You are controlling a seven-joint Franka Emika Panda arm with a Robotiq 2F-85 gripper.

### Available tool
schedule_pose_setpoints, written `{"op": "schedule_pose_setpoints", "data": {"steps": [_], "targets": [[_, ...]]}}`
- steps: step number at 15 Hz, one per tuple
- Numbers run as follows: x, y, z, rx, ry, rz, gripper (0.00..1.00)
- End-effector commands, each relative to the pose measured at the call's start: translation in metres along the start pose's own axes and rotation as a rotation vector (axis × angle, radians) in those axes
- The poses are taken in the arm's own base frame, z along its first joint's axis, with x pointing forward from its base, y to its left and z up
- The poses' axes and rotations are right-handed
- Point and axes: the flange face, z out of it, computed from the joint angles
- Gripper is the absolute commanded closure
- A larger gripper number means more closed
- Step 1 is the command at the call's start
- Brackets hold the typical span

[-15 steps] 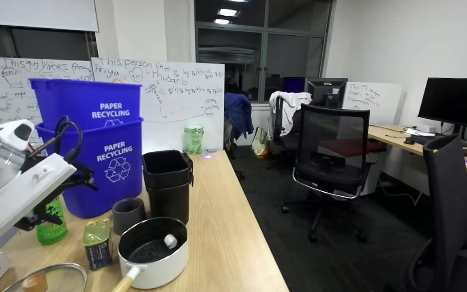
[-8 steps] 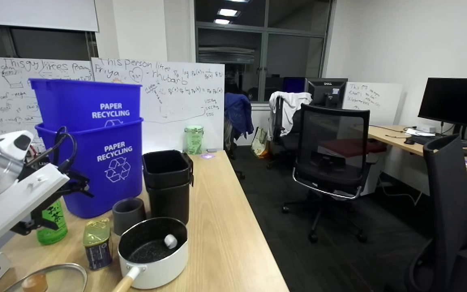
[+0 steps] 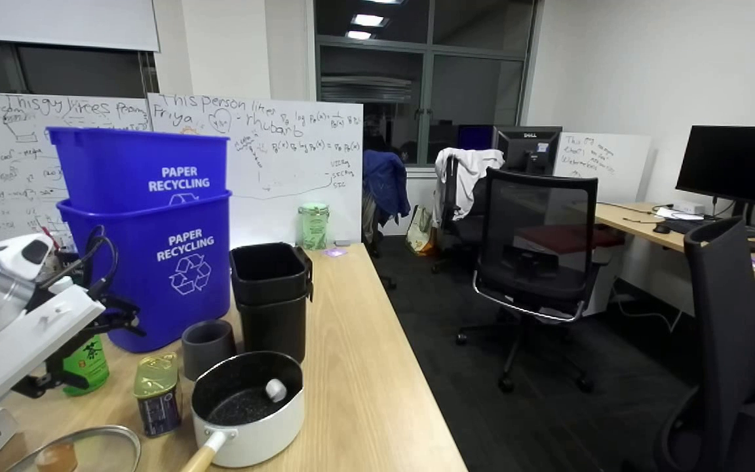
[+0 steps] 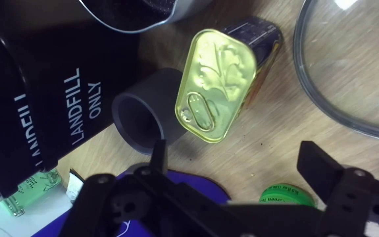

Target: Move the can to the right

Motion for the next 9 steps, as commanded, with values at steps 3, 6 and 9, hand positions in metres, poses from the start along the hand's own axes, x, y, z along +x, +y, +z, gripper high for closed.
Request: {"op": "schedule_pose_setpoints", "data": {"steps": [3,6,9], "targets": [[0.0012,0.0018,0.0073,-0.012,-0.016,0.01,0.0],[0.0031,0.0034,0.0084,-0.018,-0.017,0.012,0.0],[0.0027,0.0037,0.0085,-0.019,-0.017,0.012,0.0]]}}
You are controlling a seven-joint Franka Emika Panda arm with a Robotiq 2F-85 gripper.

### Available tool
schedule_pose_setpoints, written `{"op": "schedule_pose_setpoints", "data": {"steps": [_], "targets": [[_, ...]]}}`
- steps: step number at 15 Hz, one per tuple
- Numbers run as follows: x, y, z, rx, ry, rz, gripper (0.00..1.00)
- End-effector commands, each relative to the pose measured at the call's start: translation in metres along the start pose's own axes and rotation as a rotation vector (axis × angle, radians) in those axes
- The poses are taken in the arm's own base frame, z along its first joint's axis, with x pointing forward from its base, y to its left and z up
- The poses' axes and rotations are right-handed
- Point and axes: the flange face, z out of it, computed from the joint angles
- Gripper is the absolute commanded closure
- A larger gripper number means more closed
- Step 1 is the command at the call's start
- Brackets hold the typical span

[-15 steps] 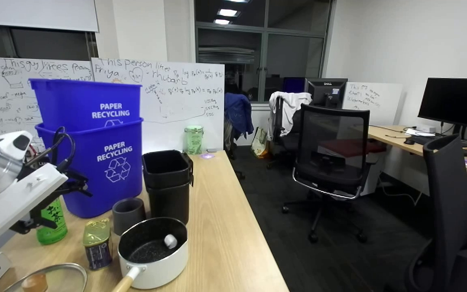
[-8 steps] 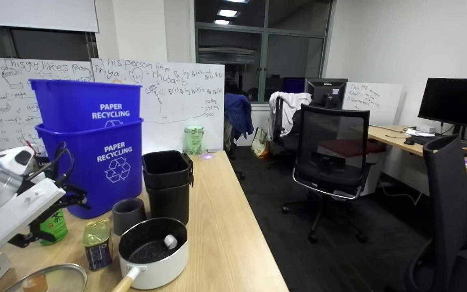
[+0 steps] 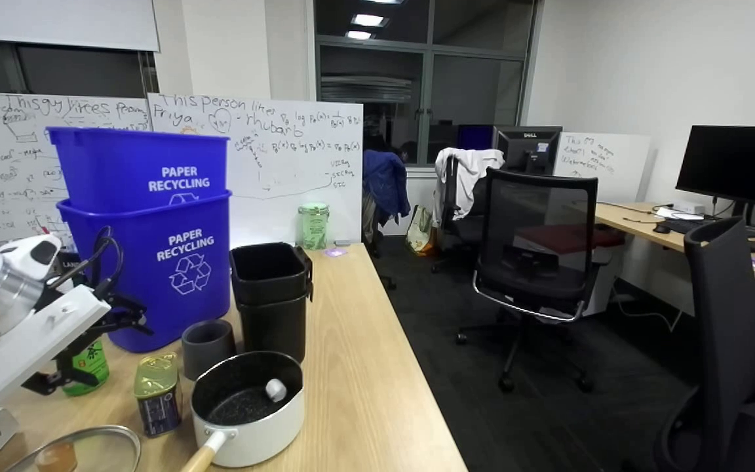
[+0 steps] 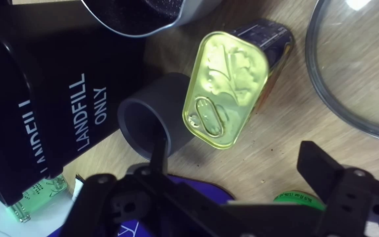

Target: Move the can to the right

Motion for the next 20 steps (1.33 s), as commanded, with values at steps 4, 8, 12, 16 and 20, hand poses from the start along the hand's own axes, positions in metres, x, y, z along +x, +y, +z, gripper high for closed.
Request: {"op": "schedule_pose_setpoints", "data": {"steps": [4,8,12,16,20], "targets": [[0.0,0.0,0.0,0.0,0.0,0.0,0.0],[0.0,0.0,0.0,0.0,0.0,0.0,0.0],[-0.001,0.004,0.004,-0.007,-0.007,0.023,0.0],[-0.007,0.002,0.012,0.005,-0.014,0.019,0.0],[-0.02,-0.011,0.031,0.026,-0.06,0.021,0.0]]}}
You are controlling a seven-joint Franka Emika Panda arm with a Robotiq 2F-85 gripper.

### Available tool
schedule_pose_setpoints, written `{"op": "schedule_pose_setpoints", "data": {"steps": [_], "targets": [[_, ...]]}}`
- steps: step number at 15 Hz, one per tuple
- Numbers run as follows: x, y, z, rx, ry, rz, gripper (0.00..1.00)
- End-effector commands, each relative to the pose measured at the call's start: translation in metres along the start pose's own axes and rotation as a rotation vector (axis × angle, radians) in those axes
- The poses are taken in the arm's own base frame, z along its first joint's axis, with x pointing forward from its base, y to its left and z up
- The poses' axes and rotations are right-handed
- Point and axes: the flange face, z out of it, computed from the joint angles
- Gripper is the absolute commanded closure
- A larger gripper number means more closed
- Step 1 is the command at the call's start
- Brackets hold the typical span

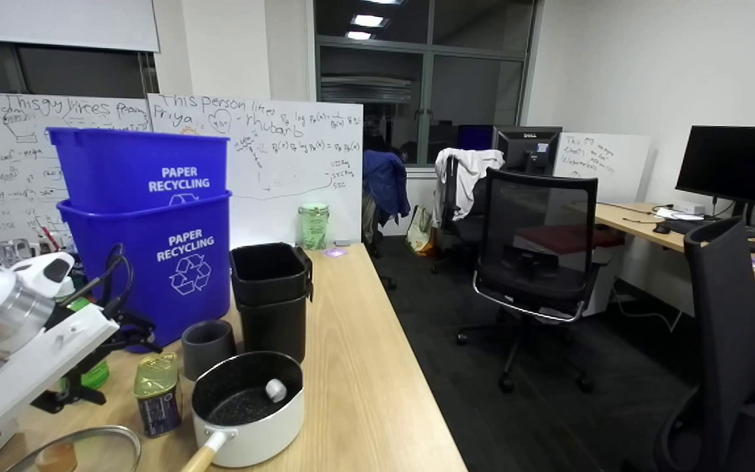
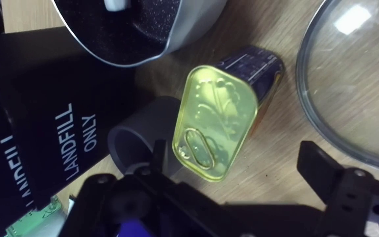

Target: Move the can to the right

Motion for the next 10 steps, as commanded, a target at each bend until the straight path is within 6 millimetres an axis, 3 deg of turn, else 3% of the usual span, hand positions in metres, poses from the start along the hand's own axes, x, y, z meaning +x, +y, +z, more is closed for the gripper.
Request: {"op": "schedule_pose_setpoints", "data": {"steps": [1,10], "targets": [[-0.007,-0.005,0.022,0.005,-0.028,0.006,0.0],[0.012,0.012,0.057,-0.047,-0.031,0.046,0.0]]}}
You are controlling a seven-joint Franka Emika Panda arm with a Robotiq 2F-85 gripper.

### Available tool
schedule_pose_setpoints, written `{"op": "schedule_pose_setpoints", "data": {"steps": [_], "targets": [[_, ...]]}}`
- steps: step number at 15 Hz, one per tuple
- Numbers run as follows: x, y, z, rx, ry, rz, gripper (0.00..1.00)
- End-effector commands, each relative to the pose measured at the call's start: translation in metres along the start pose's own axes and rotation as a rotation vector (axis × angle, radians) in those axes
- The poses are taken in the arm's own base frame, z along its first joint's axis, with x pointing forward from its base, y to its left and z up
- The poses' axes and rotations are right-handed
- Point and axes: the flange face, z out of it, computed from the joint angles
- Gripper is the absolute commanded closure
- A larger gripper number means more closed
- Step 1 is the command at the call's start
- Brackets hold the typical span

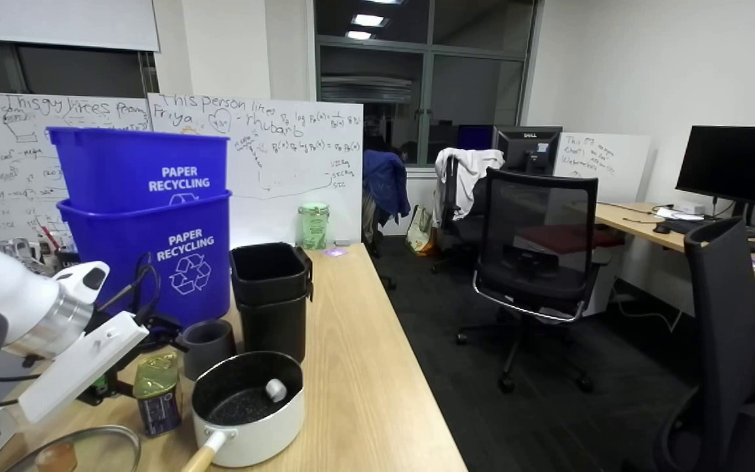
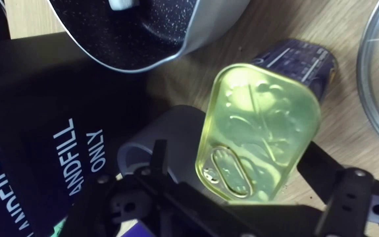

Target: Move the can to the right

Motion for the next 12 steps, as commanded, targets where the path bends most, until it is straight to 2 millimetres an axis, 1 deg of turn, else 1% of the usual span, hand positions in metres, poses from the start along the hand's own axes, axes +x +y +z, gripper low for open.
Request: {"op": "schedule_pose_setpoints", "data": {"steps": [1,4,5,7,12], "targets": [[0.0,-0.005,0.014,0.006,-0.008,0.001,0.0],[-0.009,-0.018,0.027,0.024,-0.035,0.02,0.0],[-0.007,-0.017,0.032,0.014,-0.037,0.035,0.0],[-0.009,-0.018,0.038,0.009,-0.046,0.052,0.0],[-0.011,-0.022,0.04,0.028,-0.041,0.103,0.0]]}}
